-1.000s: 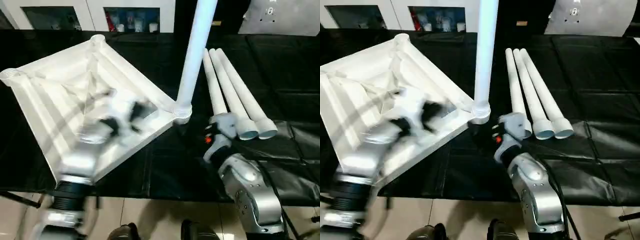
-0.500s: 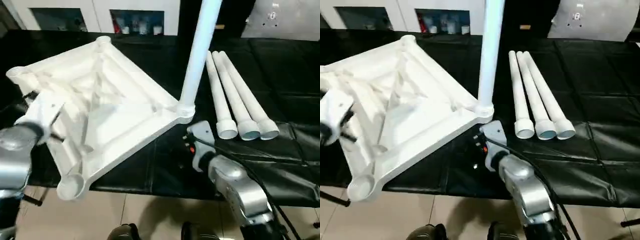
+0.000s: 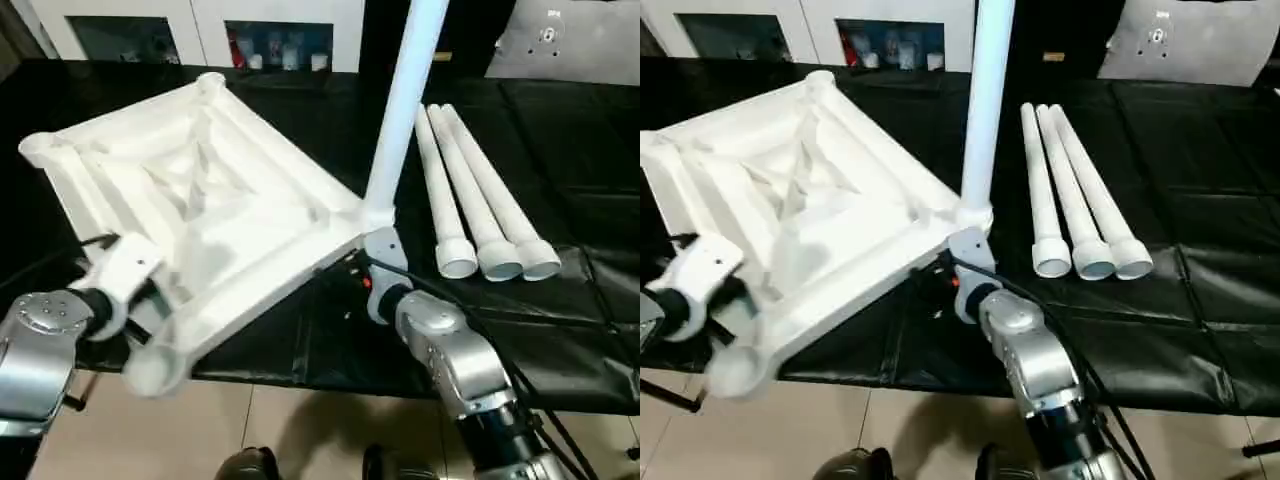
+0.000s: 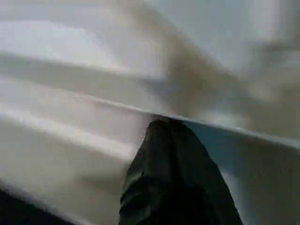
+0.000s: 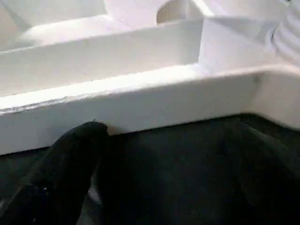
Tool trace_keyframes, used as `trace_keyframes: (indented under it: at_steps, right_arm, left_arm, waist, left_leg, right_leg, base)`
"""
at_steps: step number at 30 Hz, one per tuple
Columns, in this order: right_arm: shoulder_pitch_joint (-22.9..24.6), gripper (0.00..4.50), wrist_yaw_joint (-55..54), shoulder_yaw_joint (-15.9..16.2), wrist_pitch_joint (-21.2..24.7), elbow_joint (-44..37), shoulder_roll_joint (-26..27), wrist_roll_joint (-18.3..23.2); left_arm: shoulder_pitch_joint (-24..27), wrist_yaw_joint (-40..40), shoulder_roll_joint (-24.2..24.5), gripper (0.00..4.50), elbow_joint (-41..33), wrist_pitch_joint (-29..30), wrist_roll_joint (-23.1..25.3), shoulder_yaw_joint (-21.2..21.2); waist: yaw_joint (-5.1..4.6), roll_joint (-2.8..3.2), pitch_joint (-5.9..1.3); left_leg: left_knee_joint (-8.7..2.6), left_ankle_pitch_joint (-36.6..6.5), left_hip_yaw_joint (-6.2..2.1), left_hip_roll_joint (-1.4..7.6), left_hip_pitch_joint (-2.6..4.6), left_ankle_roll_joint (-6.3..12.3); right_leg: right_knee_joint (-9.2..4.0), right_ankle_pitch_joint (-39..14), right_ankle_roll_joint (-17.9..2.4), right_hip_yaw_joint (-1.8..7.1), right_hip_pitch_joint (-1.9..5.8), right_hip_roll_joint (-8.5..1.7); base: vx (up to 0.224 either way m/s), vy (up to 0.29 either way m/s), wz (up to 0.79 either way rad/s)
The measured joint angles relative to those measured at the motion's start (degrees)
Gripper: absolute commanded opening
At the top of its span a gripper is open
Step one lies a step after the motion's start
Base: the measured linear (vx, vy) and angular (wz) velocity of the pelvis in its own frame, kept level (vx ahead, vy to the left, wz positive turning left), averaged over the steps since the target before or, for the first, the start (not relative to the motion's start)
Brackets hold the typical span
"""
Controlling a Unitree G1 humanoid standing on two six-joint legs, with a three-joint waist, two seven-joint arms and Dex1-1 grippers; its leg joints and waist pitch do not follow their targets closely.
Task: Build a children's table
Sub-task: Rotate table base, then pick table leg
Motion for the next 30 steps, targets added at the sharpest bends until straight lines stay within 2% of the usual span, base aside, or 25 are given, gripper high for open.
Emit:
trace_keyframes:
  at_steps: [2,5,9,15,17,22,24,28,30]
  right_arm:
    - [-0.8,4.5,-0.1,-0.7,-0.7,1.6,0.1,-0.2]
    - [-1.9,4.5,-0.6,-1.4,-1.3,3.3,-0.2,-0.3]
    - [-2.8,4.5,-0.9,-3.1,-2.5,5.4,-1.1,-0.6]
    - [-3.8,4.5,-1.2,-4.1,-3.3,6.2,-1.2,-0.9]
    - [-4.1,4.5,-1.9,-4.4,-3.5,6.1,-1.3,-1.2]
    - [-4.8,4.5,-2.8,-4.4,-3.5,4.5,-1.0,-1.3]
    - [-6.7,4.5,-4.7,-5.0,-3.2,3.2,-0.5,-1.3]
    - [-12.4,4.5,-9.8,-8.8,-1.1,2.7,-2.0,-2.6]
    - [-15.6,4.5,-12.1,-10.0,2.0,4.6,-3.2,-3.3]
  left_arm:
    - [0.6,-4.5,1.4,0.03,-3.4,1.4,-3.4,-1.8]
    - [0.6,-9.1,2.4,0.03,-5.3,1.9,-6.7,-2.5]
    - [-1.2,-12.4,0.1,0.03,-6.6,3.2,-10.6,-5.1]
    - [-7.7,-12.1,-7.4,0.03,-2.8,2.0,-10.8,-10.2]
    - [-10.0,-9.2,-11.3,0.03,1.6,-0.8,-9.7,-11.3]
    - [-14.1,-1.2,-15.3,0.03,9.3,-7.2,-5.8,-13.4]
    - [-15.4,1.9,-16.2,0.03,11.9,-8.8,-4.7,-12.7]
    - [-15.7,3.5,-19.0,0.03,12.3,-11.7,-5.2,-10.6]
    - [-14.8,3.4,-19.2,0.33,11.2,-11.9,-6.4,-9.4]
  waist:
    - [0.1,-0.06,-0.03]
    - [-0.02,-0.07,-0.03]
    - [-0.46,-0.07,-0.04]
    - [-0.93,-0.06,-0.02]
    - [-0.85,-0.06,-0.02]
    - [-1.24,-0.05,-0.01]
    - [-1.7,-0.05,-0.01]
    - [-1.33,-0.05,-0.02]
    - [-1.22,-0.02,0.0]
  left_leg:
    - [0.0,0.0,0.0,0.01,0.05,-0.05]
    - [0.01,0.1,0.02,0.0,0.14,-0.1]
    - [0.02,0.1,0.07,-0.02,0.17,-0.1]
    - [0.0,0.2,0.07,0.04,0.22,-0.22]
    - [0.02,0.2,0.05,0.05,0.22,-0.27]
    - [0.09,0.3,0.01,0.08,0.25,-0.34]
    - [0.09,0.3,-0.02,0.12,0.28,-0.45]
    - [0.09,0.4,-0.05,0.13,0.25,-0.47]
    - [0.11,0.4,-0.03,0.11,0.17,-0.46]
  right_leg:
    - [0.03,0.0,0.0,-0.01,0.03,0.0]
    - [0.07,0.0,0.0,0.04,0.07,0.0]
    - [0.1,0.0,0.0,0.13,0.04,0.01]
    - [0.37,0.0,0.0,0.1,-0.08,0.06]
    - [0.42,0.0,0.0,0.1,-0.09,0.06]
    - [0.57,0.0,0.0,0.09,-0.08,0.09]
    - [0.62,0.0,0.0,0.09,-0.09,0.15]
    - [0.59,0.0,0.0,0.06,-0.05,0.15]
    - [0.59,0.0,0.0,0.09,-0.11,0.15]
  base:
    - [0.0,0.0,0.0]
    - [0.0,0.0,0.0]
    - [0.0,0.0,0.0]
    - [0.0,0.0,0.0]
    - [0.0,0.0,0.0]
    - [0.0,0.0,0.0]
    - [0.0,0.0,0.0]
    - [0.0,0.0,0.0]
    - [0.0,0.0,0.0]
